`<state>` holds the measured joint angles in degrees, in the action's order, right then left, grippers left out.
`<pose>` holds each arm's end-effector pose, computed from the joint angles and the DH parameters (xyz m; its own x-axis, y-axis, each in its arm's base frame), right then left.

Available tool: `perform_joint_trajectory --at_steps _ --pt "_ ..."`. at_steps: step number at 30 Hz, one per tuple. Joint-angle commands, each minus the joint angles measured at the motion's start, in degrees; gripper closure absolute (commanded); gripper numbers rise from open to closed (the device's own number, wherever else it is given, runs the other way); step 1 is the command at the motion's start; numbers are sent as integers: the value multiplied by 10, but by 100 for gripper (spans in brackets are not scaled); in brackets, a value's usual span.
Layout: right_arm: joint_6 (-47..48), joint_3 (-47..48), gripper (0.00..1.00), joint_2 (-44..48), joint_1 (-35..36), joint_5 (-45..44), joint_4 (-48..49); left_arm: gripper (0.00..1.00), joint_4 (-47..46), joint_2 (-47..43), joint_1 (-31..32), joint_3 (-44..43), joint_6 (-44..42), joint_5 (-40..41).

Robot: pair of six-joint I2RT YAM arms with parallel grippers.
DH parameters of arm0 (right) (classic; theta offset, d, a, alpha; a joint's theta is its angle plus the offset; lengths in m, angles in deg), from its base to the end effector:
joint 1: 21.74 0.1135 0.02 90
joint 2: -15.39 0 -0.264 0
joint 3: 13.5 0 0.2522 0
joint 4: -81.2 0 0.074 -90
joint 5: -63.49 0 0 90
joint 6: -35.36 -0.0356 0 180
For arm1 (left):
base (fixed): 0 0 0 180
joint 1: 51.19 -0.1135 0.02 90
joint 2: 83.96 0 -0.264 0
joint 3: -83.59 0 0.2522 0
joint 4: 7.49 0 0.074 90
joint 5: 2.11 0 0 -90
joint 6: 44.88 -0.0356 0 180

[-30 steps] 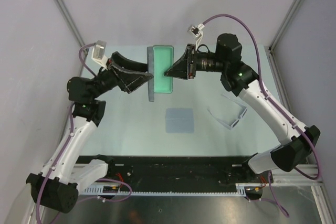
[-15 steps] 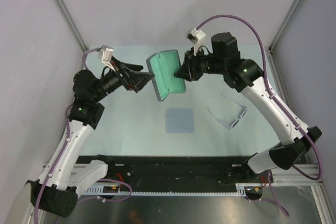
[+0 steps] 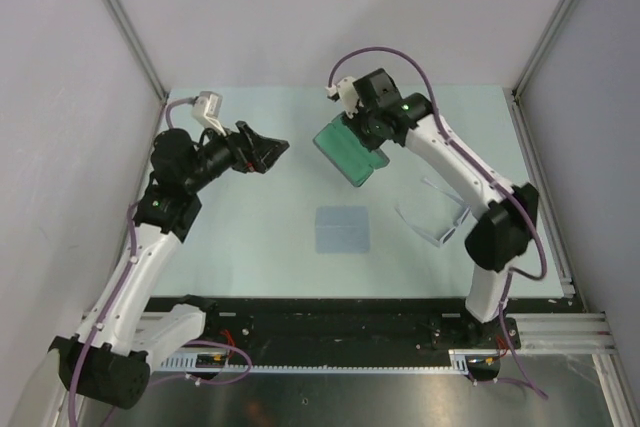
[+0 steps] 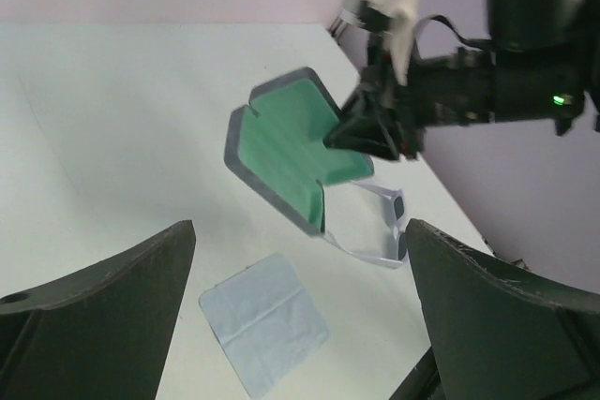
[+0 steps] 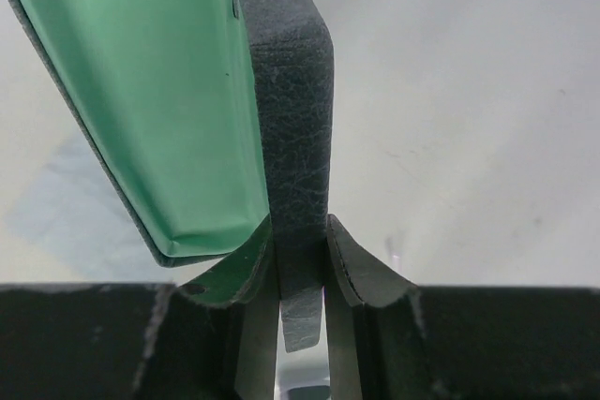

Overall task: Organize the sunglasses
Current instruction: Place the opened sunglasses case at the center of the board.

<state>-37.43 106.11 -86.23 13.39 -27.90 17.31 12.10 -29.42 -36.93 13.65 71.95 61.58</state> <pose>0.3189 0.2233 0.3713 -0.3949 -0.6395 -0.6596 -0.7101 0.6680 -0.2225 0.2051 -0.0684 0.3878 -0.3562 -0.3269 -0.8753 0.5474 0.6862 -0.4790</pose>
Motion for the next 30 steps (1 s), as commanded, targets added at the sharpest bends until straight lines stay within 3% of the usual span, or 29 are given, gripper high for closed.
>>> perform_joint_trajectory --at_steps 1,6,12,20,30 --pt "46 94 100 -79 -27 -130 -33 0 12 10 -2 9 -11 -4" --pt "112 106 100 -151 -43 -184 -42 0 16 28 -2 19 -12 -23" --pt "259 34 100 -155 -49 -186 37 0 16 43 -2 20 -27 -49" --pt "283 53 98 -193 -80 -128 26 0 16 63 -2 30 -32 -59" --pt "285 37 93 -220 -86 -143 50 0 16 93 -2 20 -47 -72"
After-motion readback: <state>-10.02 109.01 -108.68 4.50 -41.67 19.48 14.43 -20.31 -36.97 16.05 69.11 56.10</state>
